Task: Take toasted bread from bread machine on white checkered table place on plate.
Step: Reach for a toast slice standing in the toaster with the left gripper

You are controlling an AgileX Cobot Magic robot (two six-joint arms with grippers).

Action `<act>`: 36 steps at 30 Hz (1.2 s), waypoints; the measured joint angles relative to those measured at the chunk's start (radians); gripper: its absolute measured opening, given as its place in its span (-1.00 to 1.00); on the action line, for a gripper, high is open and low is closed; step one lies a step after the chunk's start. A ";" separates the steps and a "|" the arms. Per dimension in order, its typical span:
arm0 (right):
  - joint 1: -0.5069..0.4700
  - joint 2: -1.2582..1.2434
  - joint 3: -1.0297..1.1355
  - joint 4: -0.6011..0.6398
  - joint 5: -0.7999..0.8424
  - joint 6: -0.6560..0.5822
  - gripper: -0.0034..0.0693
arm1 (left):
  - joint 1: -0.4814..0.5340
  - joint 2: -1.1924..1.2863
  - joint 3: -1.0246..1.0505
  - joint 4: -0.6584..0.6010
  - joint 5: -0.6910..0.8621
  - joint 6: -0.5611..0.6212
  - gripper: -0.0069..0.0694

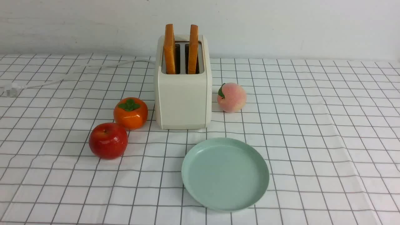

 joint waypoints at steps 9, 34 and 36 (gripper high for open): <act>0.000 0.000 0.000 0.000 0.000 0.000 -0.24 | 0.000 0.000 0.000 0.000 0.000 0.000 -0.20; 0.000 0.000 0.000 0.000 0.000 0.000 -0.24 | 0.000 0.000 0.000 -0.171 -0.122 -0.084 -0.20; 0.000 0.000 0.000 0.000 0.000 0.000 -0.24 | 0.000 0.000 0.000 -0.402 -0.199 -0.196 -0.20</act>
